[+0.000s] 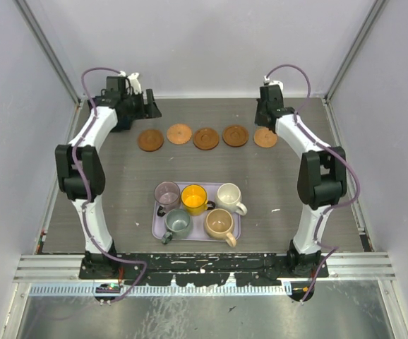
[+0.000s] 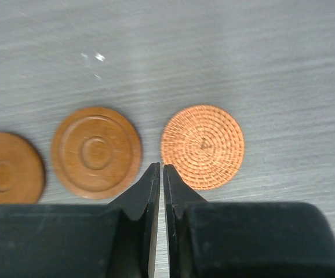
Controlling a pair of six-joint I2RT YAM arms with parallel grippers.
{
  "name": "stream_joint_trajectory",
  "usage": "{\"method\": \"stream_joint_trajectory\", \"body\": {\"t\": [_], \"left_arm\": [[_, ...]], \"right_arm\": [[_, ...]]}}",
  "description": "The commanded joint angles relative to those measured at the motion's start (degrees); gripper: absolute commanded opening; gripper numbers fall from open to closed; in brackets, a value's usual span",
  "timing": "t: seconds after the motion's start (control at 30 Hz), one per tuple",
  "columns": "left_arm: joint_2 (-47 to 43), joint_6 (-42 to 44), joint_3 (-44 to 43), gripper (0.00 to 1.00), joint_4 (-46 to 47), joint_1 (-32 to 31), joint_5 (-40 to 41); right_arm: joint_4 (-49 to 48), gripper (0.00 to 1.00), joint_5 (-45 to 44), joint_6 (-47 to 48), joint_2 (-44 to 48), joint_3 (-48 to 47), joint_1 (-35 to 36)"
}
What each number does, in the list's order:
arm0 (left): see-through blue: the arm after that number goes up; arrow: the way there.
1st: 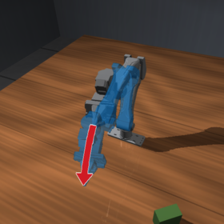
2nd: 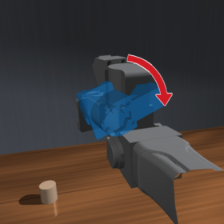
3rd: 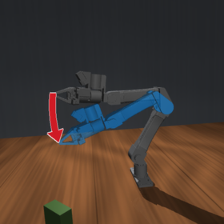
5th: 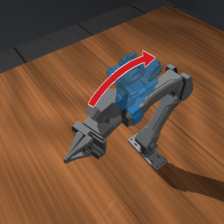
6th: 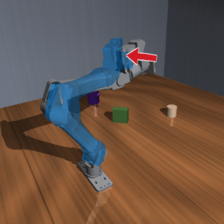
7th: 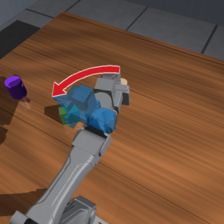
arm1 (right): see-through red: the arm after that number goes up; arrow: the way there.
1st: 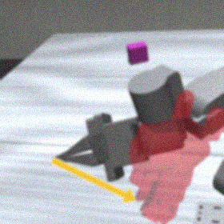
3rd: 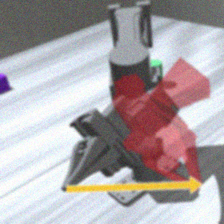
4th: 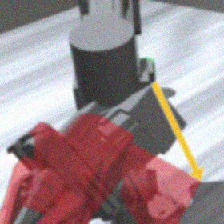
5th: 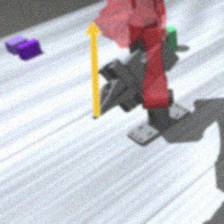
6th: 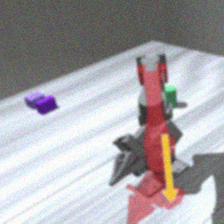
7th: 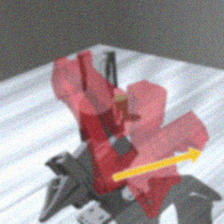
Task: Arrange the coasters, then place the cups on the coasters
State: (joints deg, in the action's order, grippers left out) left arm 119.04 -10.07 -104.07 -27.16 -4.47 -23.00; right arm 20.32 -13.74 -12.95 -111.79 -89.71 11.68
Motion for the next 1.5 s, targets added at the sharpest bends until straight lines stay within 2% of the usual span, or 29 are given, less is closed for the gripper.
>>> {"method": "stream_joint_trajectory", "body": {"t": [0.0,0.17,0.33,0.5,0.77,1.0,1.2,1.47], "left_arm": [[-7.22,-1.29,6.73,0.75,6.60,0.43,-1.80],[-16.31,-3.04,22.00,0.76,13.14,0.42,1.13],[-24.89,-5.44,32.53,0.76,15.36,0.43,6.70],[-33.03,-6.77,40.37,0.77,17.34,0.43,9.14],[-41.80,-7.73,48.82,0.78,18.66,0.38,13.47],[-45.83,-8.72,53.38,0.78,19.06,0.40,14.90],[-45.83,-8.93,52.41,0.78,18.54,0.38,10.71],[-49.01,-8.30,52.51,0.79,17.65,0.43,10.63]], "right_arm": [[-4.04,0.14,4.17,1.34,5.81,0.64,3.33],[-3.22,0.18,3.92,3.95,3.05,-2.17,11.86],[-1.56,0.18,2.96,4.62,-5.30,-10.37,18.48],[-2.07,0.18,3.79,2.90,-13.77,-17.75,20.84],[-4.06,0.18,8.29,0.52,-21.55,-26.20,22.16],[-4.62,0.19,10.05,0.56,-26.75,-33.27,23.45],[-6.49,0.21,11.92,0.10,-30.53,-36.73,23.69],[-5.15,0.24,15.40,0.01,-34.42,-40.78,23.73]]}}
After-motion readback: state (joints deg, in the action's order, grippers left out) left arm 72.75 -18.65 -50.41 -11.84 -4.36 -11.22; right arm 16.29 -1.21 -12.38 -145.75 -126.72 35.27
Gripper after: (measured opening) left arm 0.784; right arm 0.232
